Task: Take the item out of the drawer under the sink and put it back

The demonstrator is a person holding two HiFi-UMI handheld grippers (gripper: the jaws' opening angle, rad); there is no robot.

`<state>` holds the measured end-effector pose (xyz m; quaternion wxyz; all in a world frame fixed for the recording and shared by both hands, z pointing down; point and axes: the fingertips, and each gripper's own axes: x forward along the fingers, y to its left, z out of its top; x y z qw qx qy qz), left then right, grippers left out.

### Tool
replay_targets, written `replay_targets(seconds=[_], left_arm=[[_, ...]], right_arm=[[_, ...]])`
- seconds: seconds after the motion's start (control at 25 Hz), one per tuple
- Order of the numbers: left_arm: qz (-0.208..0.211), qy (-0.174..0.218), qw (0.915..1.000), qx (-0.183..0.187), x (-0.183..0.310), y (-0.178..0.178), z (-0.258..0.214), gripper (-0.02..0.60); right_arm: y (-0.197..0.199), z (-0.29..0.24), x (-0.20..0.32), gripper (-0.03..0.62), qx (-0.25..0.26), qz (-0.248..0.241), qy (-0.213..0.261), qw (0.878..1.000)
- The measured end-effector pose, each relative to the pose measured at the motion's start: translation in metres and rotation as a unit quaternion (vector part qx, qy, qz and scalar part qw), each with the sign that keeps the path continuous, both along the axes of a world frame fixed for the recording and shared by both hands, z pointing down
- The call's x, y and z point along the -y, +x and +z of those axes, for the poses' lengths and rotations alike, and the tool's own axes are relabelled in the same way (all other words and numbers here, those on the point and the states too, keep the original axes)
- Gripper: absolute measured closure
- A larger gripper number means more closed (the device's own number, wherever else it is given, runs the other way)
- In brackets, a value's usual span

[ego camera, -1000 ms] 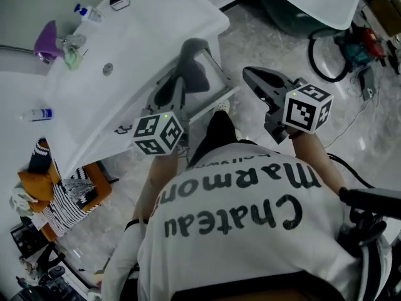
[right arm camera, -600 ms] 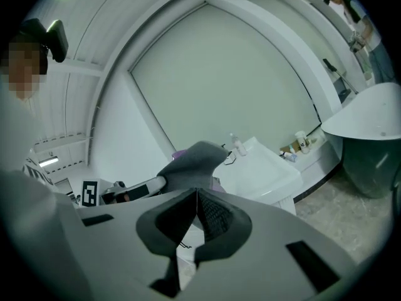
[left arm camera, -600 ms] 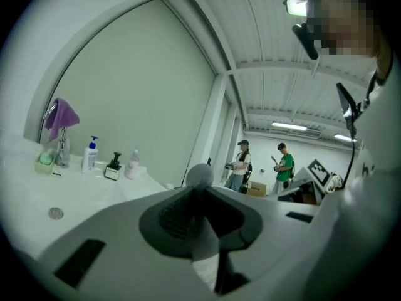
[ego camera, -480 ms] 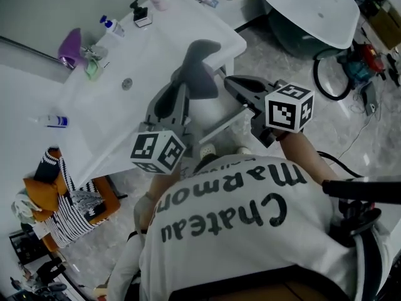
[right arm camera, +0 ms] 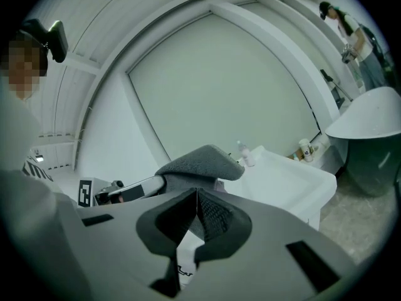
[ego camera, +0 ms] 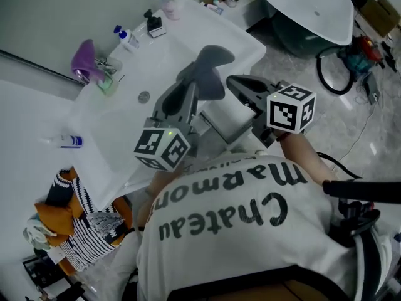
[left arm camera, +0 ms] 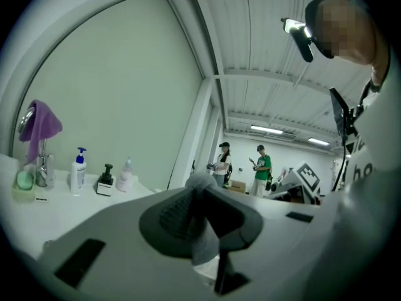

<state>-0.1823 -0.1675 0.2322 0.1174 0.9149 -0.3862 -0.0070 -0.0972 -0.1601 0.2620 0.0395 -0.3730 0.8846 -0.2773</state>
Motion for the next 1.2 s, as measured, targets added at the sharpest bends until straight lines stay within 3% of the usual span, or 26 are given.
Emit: replay_targets(seconds=[0.28,0.6,0.88,1.2], left_arm=[[0.047,0.012,0.9986,-0.020,0.016,-0.009,0.003,0.528],[0.075,0.012,0.9967,-0.026,0.014,0.000,0.007,0.528],[0.042,0.036,0.9983,-0.017,0.020,-0.002,0.002,0.528],[-0.032,0.014,0.9994,0.005,0.062,0.005,0.008,0.526]], right_arm=[[-0.019,0.000,-0.003,0.582,-0.035,0.041,0.015,0.998],[-0.009,-0.001,0.011,0.582,-0.067,0.069,-0.001,0.995],[-0.010,-0.006,0.030,0.582,-0.066,0.041,0.011,0.997],[-0.011,0.006,0.083,0.582,-0.049,-0.040,-0.014,0.998]])
